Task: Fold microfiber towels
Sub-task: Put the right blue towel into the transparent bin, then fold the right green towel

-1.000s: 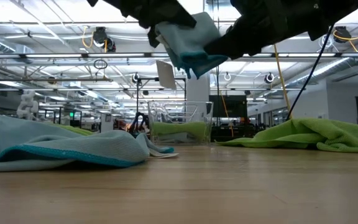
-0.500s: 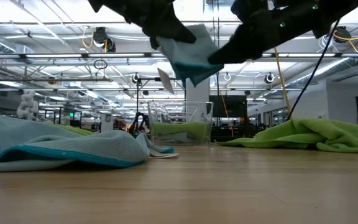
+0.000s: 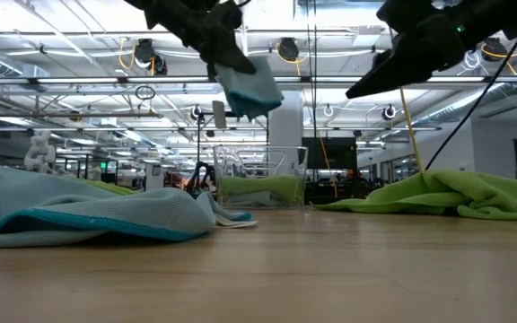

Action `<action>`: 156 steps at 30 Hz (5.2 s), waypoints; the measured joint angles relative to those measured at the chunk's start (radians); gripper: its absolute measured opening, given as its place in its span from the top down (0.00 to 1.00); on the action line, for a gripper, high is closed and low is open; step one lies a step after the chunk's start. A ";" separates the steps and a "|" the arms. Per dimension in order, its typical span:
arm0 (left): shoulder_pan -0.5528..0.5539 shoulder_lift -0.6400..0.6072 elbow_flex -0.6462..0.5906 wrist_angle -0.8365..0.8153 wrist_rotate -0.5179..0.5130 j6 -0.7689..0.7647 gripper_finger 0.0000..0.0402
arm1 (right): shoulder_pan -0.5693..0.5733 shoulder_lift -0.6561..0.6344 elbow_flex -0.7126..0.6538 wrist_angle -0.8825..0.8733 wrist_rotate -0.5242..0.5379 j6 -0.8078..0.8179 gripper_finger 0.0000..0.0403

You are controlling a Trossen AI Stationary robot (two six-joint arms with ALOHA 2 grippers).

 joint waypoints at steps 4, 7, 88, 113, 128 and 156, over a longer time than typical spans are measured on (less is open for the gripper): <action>0.097 0.089 0.157 -0.097 0.146 0.049 0.92 | 0.000 -0.037 -0.079 0.088 0.000 -0.042 0.35; 0.145 0.197 0.277 -0.167 0.244 0.093 0.92 | 0.000 -0.049 -0.132 0.175 -0.001 -0.074 0.36; -0.221 0.252 0.300 -0.451 -0.515 -0.192 0.97 | 0.000 -0.055 -0.231 0.252 -0.027 0.091 0.36; -0.784 -0.084 -0.337 0.290 -0.722 -0.341 0.96 | 0.085 0.152 -0.231 0.066 0.293 0.330 0.38; -0.873 -0.022 -0.336 0.277 -0.725 -0.311 0.95 | -0.137 0.453 -0.230 0.348 0.126 0.196 0.61; -0.890 0.214 -0.335 0.643 -0.893 -0.278 0.74 | 0.300 0.310 -0.221 0.505 0.087 0.356 1.00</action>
